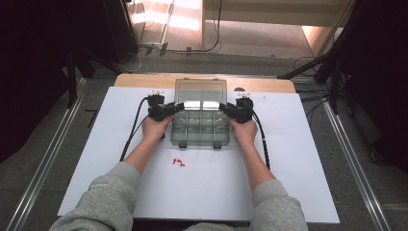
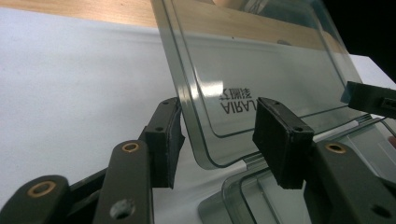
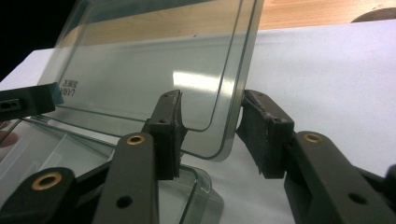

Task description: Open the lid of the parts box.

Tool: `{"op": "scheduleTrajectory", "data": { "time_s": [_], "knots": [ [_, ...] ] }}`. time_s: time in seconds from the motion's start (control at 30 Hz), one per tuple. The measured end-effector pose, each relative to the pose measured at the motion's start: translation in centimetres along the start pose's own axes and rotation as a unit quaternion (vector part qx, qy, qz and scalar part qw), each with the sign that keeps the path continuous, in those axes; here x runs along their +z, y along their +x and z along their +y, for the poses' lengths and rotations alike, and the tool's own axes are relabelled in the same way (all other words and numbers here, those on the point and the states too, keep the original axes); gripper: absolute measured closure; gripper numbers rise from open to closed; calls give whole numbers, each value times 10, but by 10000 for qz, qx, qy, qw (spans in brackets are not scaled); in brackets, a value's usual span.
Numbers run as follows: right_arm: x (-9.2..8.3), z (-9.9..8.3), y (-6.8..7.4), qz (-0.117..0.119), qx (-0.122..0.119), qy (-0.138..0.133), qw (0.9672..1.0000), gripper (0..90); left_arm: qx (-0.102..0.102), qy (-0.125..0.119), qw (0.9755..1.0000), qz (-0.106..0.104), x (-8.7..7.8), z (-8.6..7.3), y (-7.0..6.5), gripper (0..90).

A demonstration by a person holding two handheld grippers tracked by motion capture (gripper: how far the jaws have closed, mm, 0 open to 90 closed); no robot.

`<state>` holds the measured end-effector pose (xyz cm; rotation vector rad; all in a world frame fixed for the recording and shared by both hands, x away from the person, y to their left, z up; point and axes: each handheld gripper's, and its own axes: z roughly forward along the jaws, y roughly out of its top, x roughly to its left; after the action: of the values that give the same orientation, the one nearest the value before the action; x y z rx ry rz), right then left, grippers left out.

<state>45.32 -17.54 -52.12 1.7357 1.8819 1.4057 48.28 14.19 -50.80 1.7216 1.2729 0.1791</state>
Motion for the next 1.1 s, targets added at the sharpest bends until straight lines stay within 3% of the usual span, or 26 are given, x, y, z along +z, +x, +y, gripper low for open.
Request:
{"op": "scheduleTrajectory", "data": {
  "time_s": [0.37, 0.53, 0.57, 0.67, 0.77, 0.93, 1.0, 1.1],
  "knots": [
    [0, 0, -1, 20, -15, -6, 10000, 576, -17, 14, 10000, -34, 0, 0, 1, 484],
    [-3, 2, 0, 50, -109, 47, 9999, 508, 21, -15, 9999, -109, -5, 3, 3, 451],
    [-4, 2, 0, 67, -104, 52, 9999, 501, -61, -21, 9999, -149, -6, 4, 3, 406],
    [-8, 4, 2, 190, -167, 80, 9996, 461, -86, 74, 9997, -199, -10, 6, 3, 402],
    [-12, 5, 5, 266, -308, 109, 9991, 448, -39, 186, 9994, -295, -14, 7, 1, 402],
    [-20, 7, 11, 320, -463, 177, 9983, 447, 238, 302, 9989, -249, -20, 9, -6, 401],
    [-24, 8, 14, 356, -470, 228, 9980, 451, 340, 362, 9984, -285, -23, 9, -8, 350],
    [-30, 9, 21, 470, -578, 280, 9968, 461, 412, 500, 9974, -317, -28, 10, -10, 342]
  ]
}}
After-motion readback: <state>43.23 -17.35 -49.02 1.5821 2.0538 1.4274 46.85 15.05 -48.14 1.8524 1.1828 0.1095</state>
